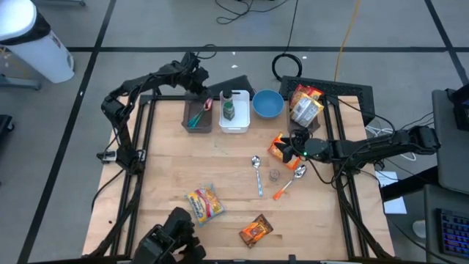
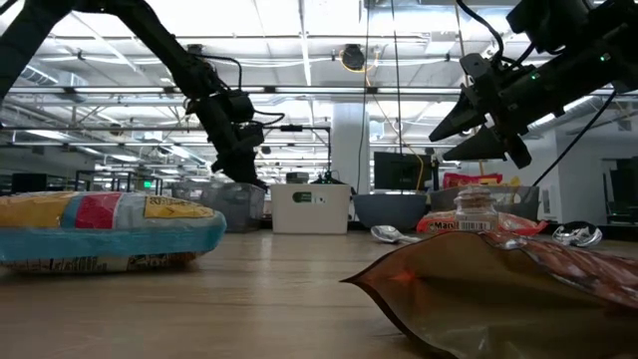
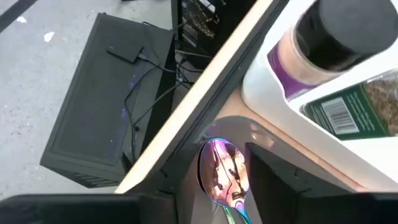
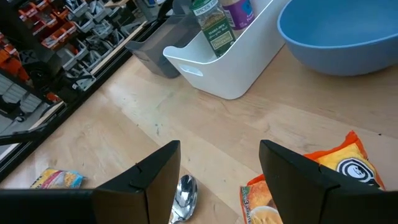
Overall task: Pick & Place Food Item
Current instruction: Put the light blue noodle pack into the right black bin
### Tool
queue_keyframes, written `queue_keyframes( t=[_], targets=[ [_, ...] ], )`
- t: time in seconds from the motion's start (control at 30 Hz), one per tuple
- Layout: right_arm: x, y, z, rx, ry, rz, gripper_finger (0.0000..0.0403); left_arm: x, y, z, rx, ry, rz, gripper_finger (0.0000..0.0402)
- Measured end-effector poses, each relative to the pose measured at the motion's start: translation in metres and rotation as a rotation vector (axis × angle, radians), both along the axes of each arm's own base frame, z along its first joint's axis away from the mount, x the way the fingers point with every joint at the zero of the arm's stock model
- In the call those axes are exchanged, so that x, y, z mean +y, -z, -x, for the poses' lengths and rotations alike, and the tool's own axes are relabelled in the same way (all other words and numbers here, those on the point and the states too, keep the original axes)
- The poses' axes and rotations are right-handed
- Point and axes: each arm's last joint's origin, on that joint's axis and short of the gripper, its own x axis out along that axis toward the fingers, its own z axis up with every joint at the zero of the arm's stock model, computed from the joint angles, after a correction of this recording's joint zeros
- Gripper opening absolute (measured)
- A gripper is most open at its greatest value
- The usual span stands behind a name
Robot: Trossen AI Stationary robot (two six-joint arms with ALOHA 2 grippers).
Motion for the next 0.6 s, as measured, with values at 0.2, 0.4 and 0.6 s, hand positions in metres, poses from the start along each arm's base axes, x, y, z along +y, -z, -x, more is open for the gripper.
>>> queue_keyframes(
  t=[0.2,0.4,0.6],
  targets=[
    [0.0,0.0,0.0,-0.003,0.003,-0.006,0.0212,0.003,-0.02,-0.002,0.009,-0.014,0.02,0.0156],
    [0.0,0.0,0.0,-0.003,0.005,-0.005,0.0212,0.004,-0.055,-0.003,0.022,-0.017,0.042,0.0157],
    [0.0,0.0,0.0,-0.003,0.006,-0.004,0.0212,0.005,-0.087,-0.004,-0.003,-0.04,0.033,0.0157]
  ],
)
